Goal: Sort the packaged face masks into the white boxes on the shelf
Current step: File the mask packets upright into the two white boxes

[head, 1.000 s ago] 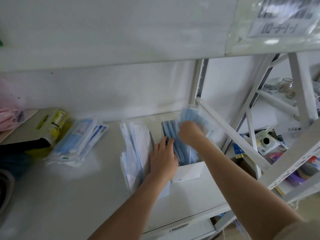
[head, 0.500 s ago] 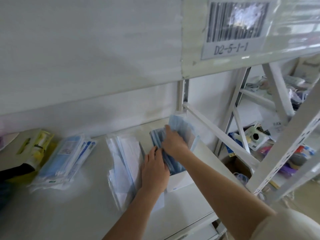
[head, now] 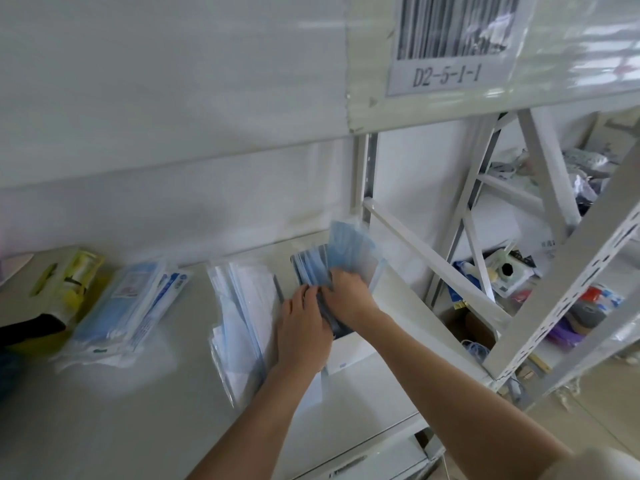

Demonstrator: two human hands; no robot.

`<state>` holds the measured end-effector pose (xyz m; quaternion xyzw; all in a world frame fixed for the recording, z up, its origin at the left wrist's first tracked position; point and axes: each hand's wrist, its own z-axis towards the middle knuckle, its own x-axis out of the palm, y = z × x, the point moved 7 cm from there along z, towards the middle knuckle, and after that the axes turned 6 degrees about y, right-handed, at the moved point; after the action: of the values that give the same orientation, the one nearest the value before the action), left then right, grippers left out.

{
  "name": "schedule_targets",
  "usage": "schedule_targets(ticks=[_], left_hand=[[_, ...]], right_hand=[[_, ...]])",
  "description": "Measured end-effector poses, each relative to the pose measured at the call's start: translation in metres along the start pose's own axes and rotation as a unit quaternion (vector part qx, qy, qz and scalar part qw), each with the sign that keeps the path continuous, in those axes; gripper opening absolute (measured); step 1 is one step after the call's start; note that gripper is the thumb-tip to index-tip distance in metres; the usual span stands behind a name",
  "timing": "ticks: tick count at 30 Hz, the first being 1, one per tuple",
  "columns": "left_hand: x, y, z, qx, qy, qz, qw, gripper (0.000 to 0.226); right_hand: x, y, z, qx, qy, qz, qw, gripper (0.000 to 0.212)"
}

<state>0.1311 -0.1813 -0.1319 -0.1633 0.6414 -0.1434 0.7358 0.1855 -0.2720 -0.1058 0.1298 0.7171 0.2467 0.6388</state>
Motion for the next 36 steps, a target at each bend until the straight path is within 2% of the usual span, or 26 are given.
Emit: schedule_targets(ticks=[2,4,7,9,13,17,21,24,26,28,30,31,33,36], left_hand=[[-0.001,0.000,0.000,0.009,-0.003,0.005,1.000,0.054],[-0.001,-0.001,0.000,0.013,0.004,-0.002,1.000,0.055],[0.001,-0.003,0.001,0.025,0.010,0.032,0.999,0.056],[0.001,-0.001,0.002,0.023,0.003,0.027,0.999,0.057],[0.000,-0.002,0.001,0.015,0.005,0.001,1.000,0.052],[-0.001,-0.001,0.000,0.003,0.006,-0.001,1.000,0.052],[-0.002,-0.001,-0.001,0.003,0.012,0.000,1.000,0.054],[-0.002,-0.001,-0.001,0.001,0.013,-0.006,1.000,0.054],[-0.002,0.000,-0.001,0.001,0.011,-0.008,1.000,0.055],[-0.002,-0.001,-0.001,0.002,0.011,-0.009,1.000,0.055],[-0.001,-0.002,0.000,0.005,0.010,-0.007,1.000,0.055],[-0.001,-0.002,0.000,0.006,0.009,-0.005,1.000,0.054],[-0.001,-0.001,0.000,0.007,0.008,0.000,1.000,0.054],[-0.001,-0.001,0.000,0.007,0.007,-0.001,1.000,0.054]], right_hand=[[-0.026,0.006,-0.012,-0.065,-0.139,0.063,0.986,0.021],[-0.040,0.006,-0.024,-0.076,-0.220,0.091,0.968,0.035],[-0.036,0.004,-0.035,-0.039,-0.218,0.189,0.957,0.055],[-0.028,0.001,-0.040,-0.012,-0.209,0.224,0.952,0.060],[-0.018,-0.007,-0.026,0.028,-0.138,0.215,0.966,0.050],[-0.016,-0.005,-0.002,0.029,-0.067,0.216,0.974,0.043],[-0.027,-0.002,0.008,0.022,-0.118,0.197,0.973,0.059],[-0.047,-0.003,0.006,-0.003,-0.212,0.259,0.942,0.068],[-0.061,-0.001,0.002,-0.042,-0.268,0.257,0.927,0.066],[-0.063,0.004,0.004,-0.037,-0.227,0.187,0.955,0.056],[-0.045,0.005,0.012,0.005,-0.094,0.031,0.995,0.038],[-0.035,0.003,0.013,0.027,-0.034,-0.019,0.999,0.030],[-0.021,-0.002,0.013,0.049,0.030,-0.037,0.998,0.022],[-0.011,0.001,0.015,0.046,0.069,-0.025,0.996,0.026]])
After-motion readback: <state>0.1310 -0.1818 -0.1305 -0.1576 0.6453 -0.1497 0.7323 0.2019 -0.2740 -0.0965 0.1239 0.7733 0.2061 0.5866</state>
